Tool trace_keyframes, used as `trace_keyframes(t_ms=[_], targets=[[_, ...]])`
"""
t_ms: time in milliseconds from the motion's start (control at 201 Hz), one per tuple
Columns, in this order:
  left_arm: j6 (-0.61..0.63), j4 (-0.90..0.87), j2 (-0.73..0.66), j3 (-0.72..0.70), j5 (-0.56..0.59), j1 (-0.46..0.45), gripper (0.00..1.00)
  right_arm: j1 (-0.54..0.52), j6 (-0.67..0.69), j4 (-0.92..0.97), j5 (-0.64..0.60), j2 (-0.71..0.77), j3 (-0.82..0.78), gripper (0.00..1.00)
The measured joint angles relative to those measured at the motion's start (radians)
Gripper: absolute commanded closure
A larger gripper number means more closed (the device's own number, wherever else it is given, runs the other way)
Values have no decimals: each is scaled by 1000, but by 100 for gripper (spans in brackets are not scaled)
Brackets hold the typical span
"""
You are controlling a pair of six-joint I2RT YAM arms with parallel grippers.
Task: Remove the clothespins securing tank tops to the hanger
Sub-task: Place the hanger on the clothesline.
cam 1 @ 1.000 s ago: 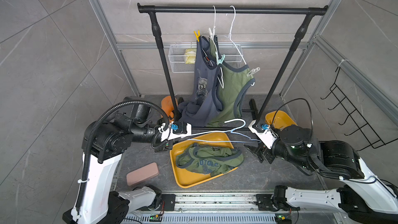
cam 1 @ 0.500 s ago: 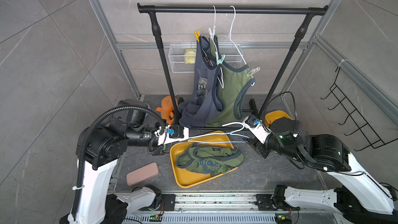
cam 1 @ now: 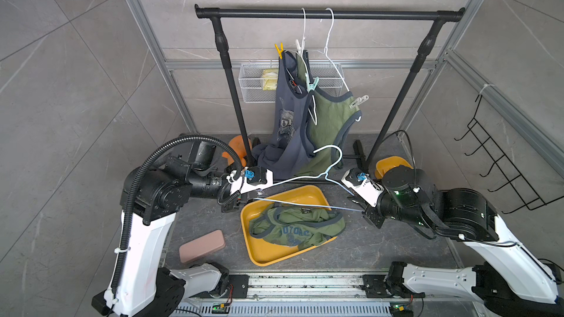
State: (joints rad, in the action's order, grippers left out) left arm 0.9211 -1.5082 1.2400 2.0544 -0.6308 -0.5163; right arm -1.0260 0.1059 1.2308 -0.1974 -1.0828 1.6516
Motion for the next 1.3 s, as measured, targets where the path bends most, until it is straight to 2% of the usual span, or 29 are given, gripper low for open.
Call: trace_keyframes(t_ms=[30, 50, 100, 139, 239, 284, 423, 557, 627, 811, 1025, 1179, 1304], targets=[[-7, 0, 3, 4, 0, 0, 76, 0, 0, 0, 5, 0, 0, 100], [-9, 0, 4, 7, 0, 0, 71, 0, 0, 0, 7, 0, 0, 100], [-17, 0, 5, 13, 0, 0, 49, 0, 0, 0, 12, -1, 0, 100], [-29, 0, 6, 16, 0, 0, 36, 0, -1, 0, 13, -1, 0, 100], [-60, 1, 7, 21, 9, 0, 17, 0, -2, 0, 11, -1, 0, 100], [-78, 1, 8, 25, 23, 0, 12, 0, -4, 0, 7, -1, 1, 100], [-114, 2, 23, 117, 116, 0, 6, 0, -33, 14, -25, -1, 11, 100], [-144, 8, 14, 275, 188, 0, 6, 0, -97, 65, -84, -1, 46, 100], [-173, 34, -18, 305, 209, 0, 6, 1, -137, 106, -100, -1, 95, 100], [-246, 103, -124, 209, 239, 5, 6, 2, -199, 124, -98, 34, 270, 100], [-265, 120, -117, 24, 235, 6, 6, 3, -208, 92, -61, 57, 440, 100], [-274, 126, -103, -50, 227, 6, 6, 4, -216, 73, -144, -19, 573, 100], [-289, 136, -113, -66, 206, 6, 6, 3, -235, 97, -305, -107, 697, 100]])
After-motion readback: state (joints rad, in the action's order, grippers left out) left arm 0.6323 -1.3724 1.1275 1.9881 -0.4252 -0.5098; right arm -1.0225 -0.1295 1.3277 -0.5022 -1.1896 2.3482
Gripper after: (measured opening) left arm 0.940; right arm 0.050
